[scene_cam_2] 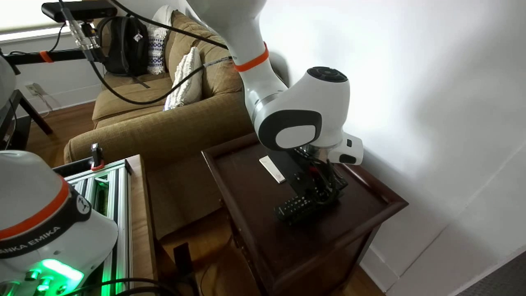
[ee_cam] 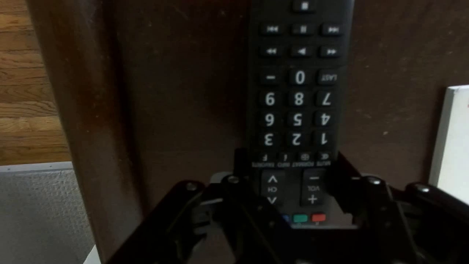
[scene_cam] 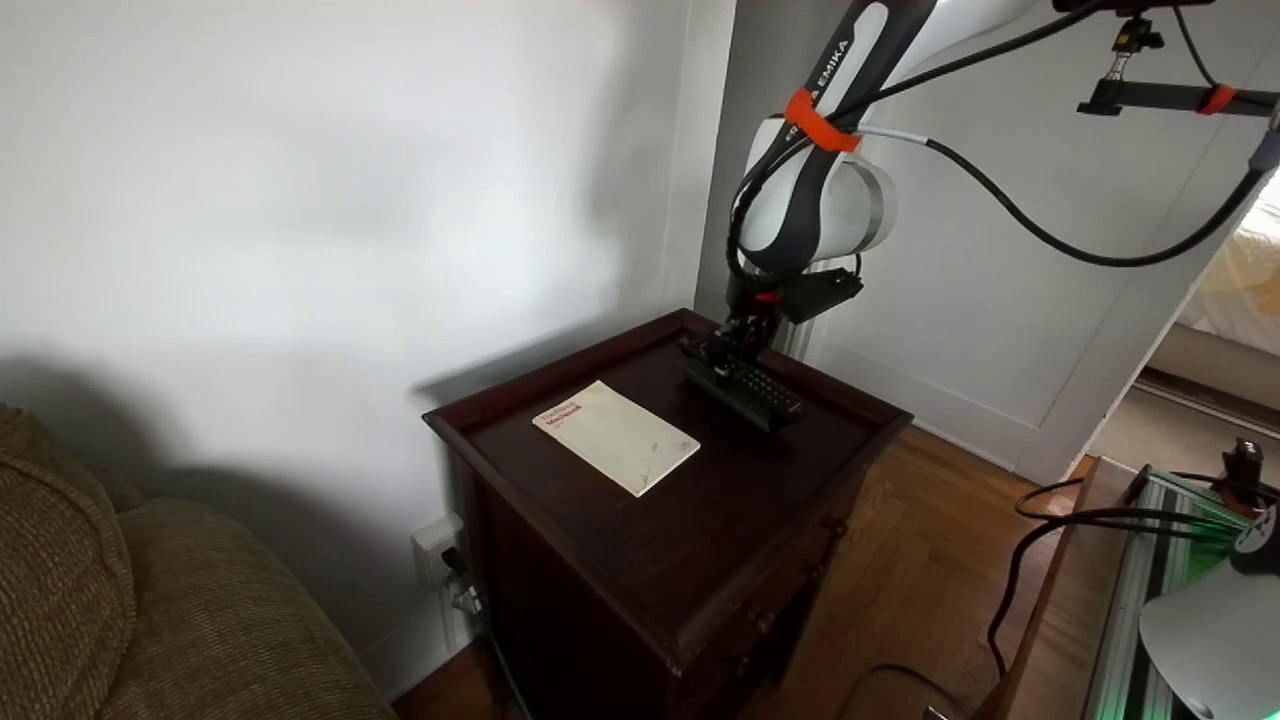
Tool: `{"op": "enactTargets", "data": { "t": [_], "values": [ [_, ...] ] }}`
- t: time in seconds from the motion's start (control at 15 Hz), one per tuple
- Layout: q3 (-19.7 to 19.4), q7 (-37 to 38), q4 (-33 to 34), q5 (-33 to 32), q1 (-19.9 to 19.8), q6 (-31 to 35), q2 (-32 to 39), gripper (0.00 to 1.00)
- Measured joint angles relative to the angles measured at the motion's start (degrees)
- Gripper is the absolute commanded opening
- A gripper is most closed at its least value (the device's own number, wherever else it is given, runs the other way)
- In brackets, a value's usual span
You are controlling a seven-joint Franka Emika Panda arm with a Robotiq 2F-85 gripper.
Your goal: Remove the remote controller on the remote stack and put it on the right side of the remote controller at the bottom, pick up the remote controller on the left and put it on top of the remote controller on the right
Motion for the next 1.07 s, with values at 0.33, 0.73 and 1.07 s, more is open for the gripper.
{"op": "enactTargets", "data": {
  "t": [0.33,0.73,1.07],
  "values": [
    [0.45,-0.72,0.5,0.0,-0.65,0.0,0.53,0.3],
    [0.95,-0.77,2.27,0.0,-0.78,0.0,1.77,0.3],
    [1.21,-0.86,3.04,0.0,-0.82,0.0,2.43,0.3]
  ]
}}
